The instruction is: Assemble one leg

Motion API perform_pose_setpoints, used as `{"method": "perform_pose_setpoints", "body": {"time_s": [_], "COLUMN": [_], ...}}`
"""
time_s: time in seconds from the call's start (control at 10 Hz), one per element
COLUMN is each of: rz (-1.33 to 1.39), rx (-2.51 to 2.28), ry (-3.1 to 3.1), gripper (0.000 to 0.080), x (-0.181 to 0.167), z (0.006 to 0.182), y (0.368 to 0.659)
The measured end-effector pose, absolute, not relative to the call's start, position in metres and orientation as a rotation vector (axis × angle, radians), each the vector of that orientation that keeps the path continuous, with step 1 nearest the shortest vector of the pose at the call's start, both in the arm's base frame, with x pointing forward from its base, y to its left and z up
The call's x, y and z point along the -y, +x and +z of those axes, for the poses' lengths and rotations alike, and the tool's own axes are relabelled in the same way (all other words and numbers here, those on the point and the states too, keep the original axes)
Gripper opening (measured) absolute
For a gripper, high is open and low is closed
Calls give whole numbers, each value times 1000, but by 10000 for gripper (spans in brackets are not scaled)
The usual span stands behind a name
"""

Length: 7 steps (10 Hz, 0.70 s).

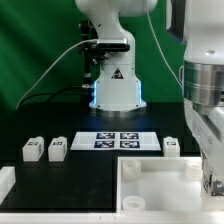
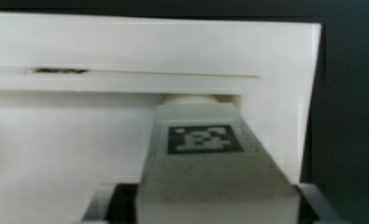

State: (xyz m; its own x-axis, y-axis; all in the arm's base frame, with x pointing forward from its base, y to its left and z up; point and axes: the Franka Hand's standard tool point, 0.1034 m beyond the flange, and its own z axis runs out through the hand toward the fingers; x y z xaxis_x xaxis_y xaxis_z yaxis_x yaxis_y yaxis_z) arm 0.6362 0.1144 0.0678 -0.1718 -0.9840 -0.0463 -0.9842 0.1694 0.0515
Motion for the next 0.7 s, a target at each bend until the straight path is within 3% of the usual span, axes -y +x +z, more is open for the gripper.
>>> {"method": "perform_pose_setpoints", "body": {"time_s": [0.6,0.7], "rz": [72,72], "rx": [-2537,-2535], "ry": [-1879,-1883], "gripper": [294,378], "x": [-118,-118], "z": [68,68], "y": [634,634]}}
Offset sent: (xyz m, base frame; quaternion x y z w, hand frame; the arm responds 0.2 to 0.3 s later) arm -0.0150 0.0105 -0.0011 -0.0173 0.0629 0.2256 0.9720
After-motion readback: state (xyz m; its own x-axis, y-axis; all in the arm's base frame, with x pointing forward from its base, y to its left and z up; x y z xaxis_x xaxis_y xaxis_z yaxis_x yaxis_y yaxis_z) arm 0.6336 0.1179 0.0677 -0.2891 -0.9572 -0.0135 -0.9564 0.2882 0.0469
